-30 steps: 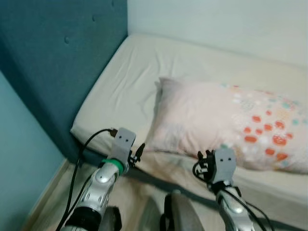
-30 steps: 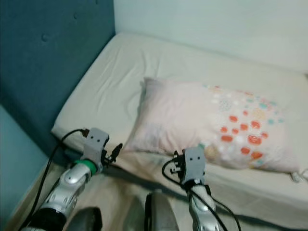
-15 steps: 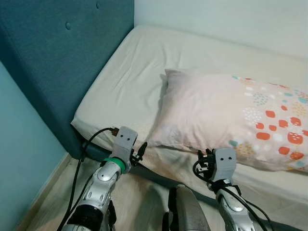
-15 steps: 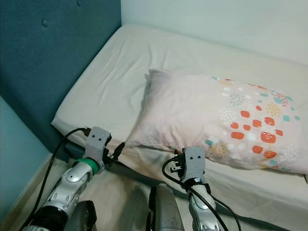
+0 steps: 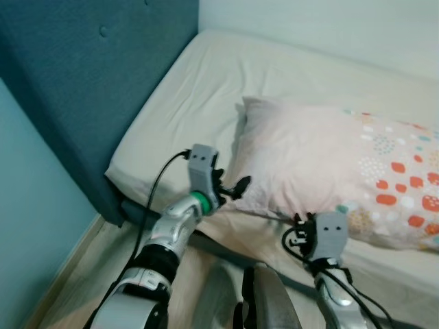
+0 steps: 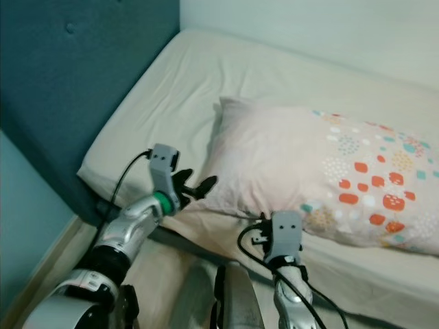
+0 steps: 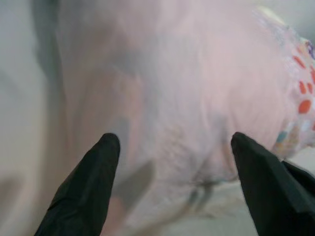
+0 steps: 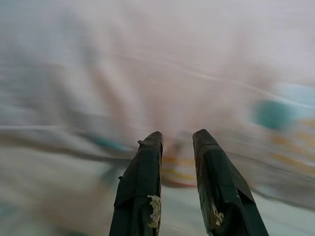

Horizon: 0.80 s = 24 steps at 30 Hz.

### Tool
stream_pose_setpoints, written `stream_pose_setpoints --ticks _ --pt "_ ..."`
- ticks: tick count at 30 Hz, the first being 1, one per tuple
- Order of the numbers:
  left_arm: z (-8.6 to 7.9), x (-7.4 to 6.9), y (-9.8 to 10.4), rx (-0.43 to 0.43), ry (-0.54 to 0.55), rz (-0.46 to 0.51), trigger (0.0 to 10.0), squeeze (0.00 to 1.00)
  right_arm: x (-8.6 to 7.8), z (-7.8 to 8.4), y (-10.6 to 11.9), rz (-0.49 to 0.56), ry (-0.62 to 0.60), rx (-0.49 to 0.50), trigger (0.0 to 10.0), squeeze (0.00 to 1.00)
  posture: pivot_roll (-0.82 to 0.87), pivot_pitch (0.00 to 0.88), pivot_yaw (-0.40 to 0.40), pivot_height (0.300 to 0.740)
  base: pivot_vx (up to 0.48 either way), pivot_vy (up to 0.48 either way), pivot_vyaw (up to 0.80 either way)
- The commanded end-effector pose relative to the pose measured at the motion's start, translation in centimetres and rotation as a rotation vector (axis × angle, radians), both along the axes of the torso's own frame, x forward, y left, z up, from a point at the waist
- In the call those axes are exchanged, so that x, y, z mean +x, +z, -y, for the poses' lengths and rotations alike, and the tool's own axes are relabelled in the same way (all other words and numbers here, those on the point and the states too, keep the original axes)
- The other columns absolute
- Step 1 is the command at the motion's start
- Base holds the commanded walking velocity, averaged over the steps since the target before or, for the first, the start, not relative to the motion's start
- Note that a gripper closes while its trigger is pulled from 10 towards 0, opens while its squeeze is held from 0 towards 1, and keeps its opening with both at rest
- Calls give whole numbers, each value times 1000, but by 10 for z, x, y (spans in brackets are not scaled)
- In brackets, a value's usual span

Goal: Clean up the room

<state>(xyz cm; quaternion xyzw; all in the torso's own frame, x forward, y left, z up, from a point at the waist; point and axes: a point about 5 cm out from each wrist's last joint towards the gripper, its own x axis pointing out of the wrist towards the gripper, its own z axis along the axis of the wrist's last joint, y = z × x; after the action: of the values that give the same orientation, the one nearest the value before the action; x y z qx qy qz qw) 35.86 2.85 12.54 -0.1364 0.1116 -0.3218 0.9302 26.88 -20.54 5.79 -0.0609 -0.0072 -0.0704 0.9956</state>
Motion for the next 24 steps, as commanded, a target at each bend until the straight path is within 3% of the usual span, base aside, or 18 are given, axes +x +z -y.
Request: stream_pose_setpoints --ticks 1,4,6,9,10,14,18,19,20,24 --pt "10 -1 -7 -51 4 -99 10000 1000 -11 19 2 21 -99 -22 10000 0 -181 233 60 595 0 0 0" --pt "18 1 -3 -70 9 -122 10000 1000 -13 26 9 57 -106 -34 10000 0 -202 256 74 595 0 0 0" --pt "29 4 6 -55 22 -120 10000 1000 -12 33 28 130 -92 -54 10000 0 -221 278 83 595 0 0 0" --pt "31 7 12 -48 52 -100 10000 1000 -8 32 41 170 -63 -66 10000 0 -244 306 85 595 0 0 0" --pt "30 16 28 -70 111 -51 10000 1000 -2 23 62 237 -4 -60 10000 0 -266 328 77 595 0 0 0" --pt "33 20 40 -119 124 -56 10000 1000 0 5 73 266 63 -42 10000 0 -283 348 70 595 0 0 0" --pt "39 17 38 -131 85 -93 10000 1000 -2 -4 73 263 79 -29 10000 0 -288 357 69 595 0 0 0" --pt "43 14 32 -88 67 -100 10000 361 -5 -6 71 257 75 -22 10000 0 -289 361 72 595 0 0 0" --pt "45 11 26 -56 48 -113 10000 0 -8 -7 69 253 71 -17 10000 0 -288 361 76 595 0 0 0" --pt "50 4 13 13 25 -120 10000 0 -12 -7 69 248 61 -12 10000 0 -288 361 76 595 0 0 0"
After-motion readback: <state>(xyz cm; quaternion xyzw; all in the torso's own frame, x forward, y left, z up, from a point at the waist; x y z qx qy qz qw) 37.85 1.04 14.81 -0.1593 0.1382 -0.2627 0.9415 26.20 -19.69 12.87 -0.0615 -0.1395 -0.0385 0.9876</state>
